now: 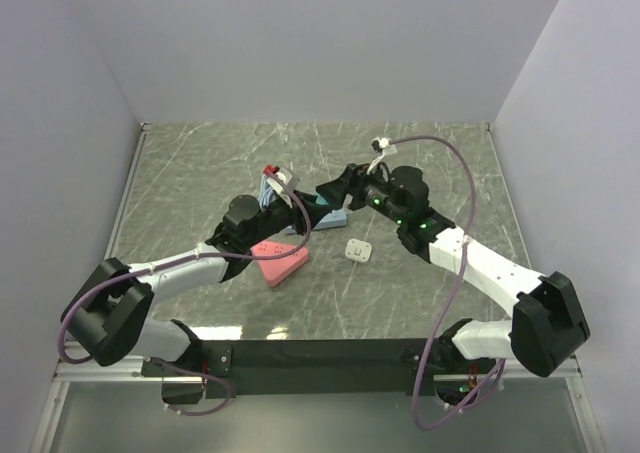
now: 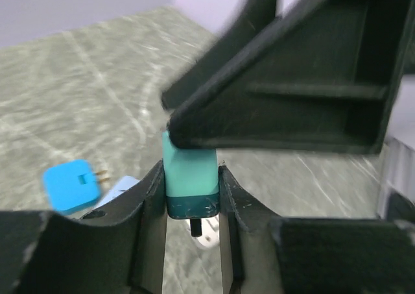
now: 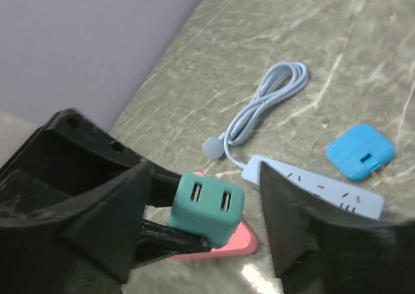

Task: Insert the plug

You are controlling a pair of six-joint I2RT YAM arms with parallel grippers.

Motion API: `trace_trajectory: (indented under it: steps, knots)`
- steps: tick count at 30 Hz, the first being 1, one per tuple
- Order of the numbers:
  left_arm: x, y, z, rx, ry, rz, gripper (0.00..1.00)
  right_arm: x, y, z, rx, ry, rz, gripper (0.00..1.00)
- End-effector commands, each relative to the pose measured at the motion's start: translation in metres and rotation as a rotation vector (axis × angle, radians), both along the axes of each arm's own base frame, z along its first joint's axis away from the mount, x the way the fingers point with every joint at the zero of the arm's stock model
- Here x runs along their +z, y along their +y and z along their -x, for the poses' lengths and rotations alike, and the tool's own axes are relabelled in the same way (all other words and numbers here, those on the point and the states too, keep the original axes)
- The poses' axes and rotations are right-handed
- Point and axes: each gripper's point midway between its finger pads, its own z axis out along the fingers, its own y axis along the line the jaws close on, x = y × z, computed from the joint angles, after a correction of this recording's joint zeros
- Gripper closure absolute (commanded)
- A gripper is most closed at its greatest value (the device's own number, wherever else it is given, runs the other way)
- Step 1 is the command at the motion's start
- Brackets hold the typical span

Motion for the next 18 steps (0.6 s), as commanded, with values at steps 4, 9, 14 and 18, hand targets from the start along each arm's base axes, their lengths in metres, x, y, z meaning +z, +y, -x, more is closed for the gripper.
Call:
trace_trajectory:
  steps: [4, 9, 14, 18]
  knots:
    - [0.026, -0.006, 0.031, -0.330, -0.115, -0.022, 0.99, 0.040, -0.016, 0.038, 0.311, -0.320, 0.071, 0.17]
    - [0.022, -0.007, 0.049, -0.457, -0.139, -0.090, 1.00, 0.032, -0.026, 0.064, 0.514, -0.418, 0.108, 0.17]
    - [0.025, -0.007, 0.078, -0.612, -0.155, -0.097, 1.00, 0.023, -0.018, 0.087, 0.707, -0.428, 0.094, 0.17]
    - [0.026, -0.005, 0.079, -0.600, -0.166, -0.108, 1.00, 0.011, -0.016, 0.088, 0.739, -0.393, 0.117, 0.21]
